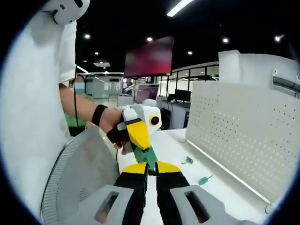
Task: Insert the hook assembly into the mounting plate slot until the hook locks in place.
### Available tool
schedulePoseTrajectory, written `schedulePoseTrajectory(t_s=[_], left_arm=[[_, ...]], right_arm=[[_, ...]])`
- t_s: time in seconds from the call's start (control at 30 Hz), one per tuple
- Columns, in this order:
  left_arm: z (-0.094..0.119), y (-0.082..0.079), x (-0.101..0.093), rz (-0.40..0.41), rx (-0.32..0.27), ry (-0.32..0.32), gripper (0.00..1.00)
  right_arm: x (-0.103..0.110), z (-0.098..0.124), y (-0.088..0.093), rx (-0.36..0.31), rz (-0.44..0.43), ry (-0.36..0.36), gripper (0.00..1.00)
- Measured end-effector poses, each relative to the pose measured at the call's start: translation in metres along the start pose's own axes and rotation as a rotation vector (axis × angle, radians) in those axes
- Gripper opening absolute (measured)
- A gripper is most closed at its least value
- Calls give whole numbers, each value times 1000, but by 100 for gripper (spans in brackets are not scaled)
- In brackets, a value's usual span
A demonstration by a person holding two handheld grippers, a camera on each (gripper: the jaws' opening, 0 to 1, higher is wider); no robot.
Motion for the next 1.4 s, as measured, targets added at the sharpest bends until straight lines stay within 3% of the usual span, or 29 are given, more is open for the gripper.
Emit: schedulePoseTrajectory(t_s=[0.27, 0.43, 0.93, 1.23, 1.33, 1.4], left_arm=[[0, 4, -3, 12, 3, 22, 30], [3, 1, -3, 33, -12, 42, 30], [1, 4, -3, 49, -21, 52, 30], [2, 2, -6, -76, -50, 93, 31], [5, -5, -8, -149, -98, 97, 31], [9, -8, -10, -155, -118, 104, 29]], right_arm=[[6, 1, -9, -40, 35, -39, 4], [7, 1, -7, -17, 67, -43, 7], [7, 2, -2, 30, 117, -40, 1], [7, 3, -4, 38, 137, -34, 1], [7, 3, -4, 38, 128, -29, 1], [6, 3, -3, 49, 110, -18, 1]])
Point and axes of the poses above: the point that each gripper's makers call its tool centre point, and the gripper's own axes: z roughly backward along the fingers, x roughly to its left, y roughly out of its underside, the point moved 2 cm from there along z, roughly backward along the fingers, and after that the axes turned 10 degrees about y, right-handed, at the moved point
